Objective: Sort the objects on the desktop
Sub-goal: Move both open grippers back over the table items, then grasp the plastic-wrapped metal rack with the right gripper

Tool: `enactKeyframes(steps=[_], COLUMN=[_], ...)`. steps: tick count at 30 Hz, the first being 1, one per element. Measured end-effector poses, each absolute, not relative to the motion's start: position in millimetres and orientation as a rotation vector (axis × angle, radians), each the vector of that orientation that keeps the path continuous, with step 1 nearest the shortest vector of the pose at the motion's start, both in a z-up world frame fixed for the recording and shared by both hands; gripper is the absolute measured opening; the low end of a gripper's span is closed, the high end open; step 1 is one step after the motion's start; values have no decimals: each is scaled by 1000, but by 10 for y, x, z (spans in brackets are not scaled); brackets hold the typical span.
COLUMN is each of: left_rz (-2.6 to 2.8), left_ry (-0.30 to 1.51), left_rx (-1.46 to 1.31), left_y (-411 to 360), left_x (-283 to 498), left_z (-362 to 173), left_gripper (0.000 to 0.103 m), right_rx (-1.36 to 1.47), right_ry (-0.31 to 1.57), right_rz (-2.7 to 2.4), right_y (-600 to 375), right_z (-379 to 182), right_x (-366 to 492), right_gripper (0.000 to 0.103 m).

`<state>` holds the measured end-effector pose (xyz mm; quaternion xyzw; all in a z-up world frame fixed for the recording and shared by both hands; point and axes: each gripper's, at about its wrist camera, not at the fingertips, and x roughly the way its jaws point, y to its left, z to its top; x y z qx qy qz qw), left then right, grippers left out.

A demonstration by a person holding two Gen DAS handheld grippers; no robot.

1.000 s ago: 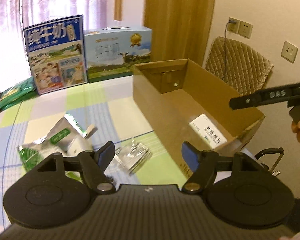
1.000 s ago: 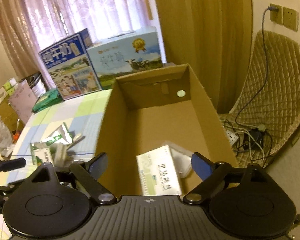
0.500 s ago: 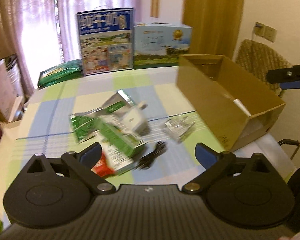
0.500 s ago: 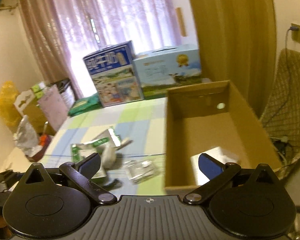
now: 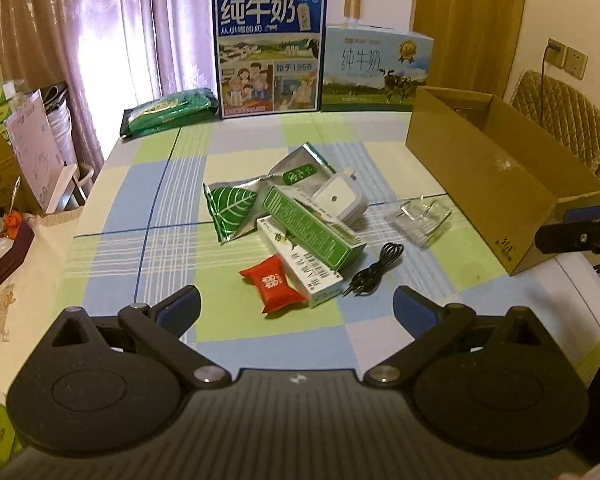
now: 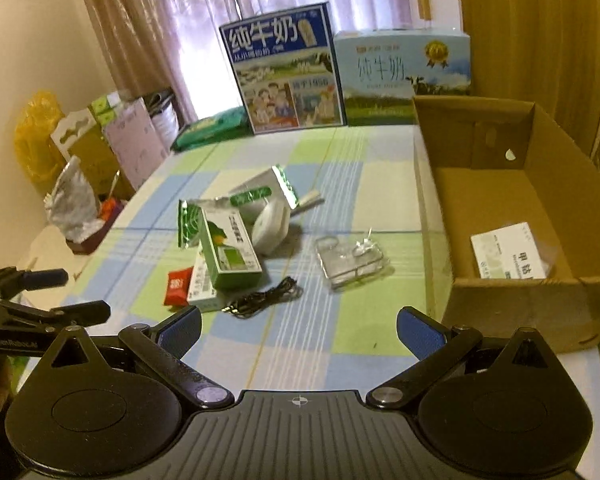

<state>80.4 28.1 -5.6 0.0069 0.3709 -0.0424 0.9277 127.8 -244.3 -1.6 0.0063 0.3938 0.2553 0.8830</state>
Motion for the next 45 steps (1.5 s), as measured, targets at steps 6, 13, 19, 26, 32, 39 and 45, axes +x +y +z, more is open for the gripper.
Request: enactKeyframes(steps=[6,13,19,26,32,39,45], left_rz=[-101,-146,-171,-180,-196,-204,-206], left_ry=[768,783,798,813,815,823,829], left_rx=[21,37,53,13,23,3,-12], left_y=[345,373,393,441,397,393,392], left_x=[965,1209,1358,1489,1566,1606,1625], left_z=[-227,-451,-652,-764,-796,-810,-821], left_gripper=[101,101,101,101,101,101,101], right_rx=[-33,-111,-221,-272,-334,-394,-334], right_ry=[781,748,717,724,738,799,860], right_rz=[507,492,463,452,450,438,402], right_y=[-2294,-2046,-1862,-1788,-1701,-1636,-1688], right_z=[-219,-521,-776,-960,-1083,-1232,-1308], right_x=[1324,1530,1795,2187,2451,2628,2749], right_gripper=[101,101,101,101,101,100,75])
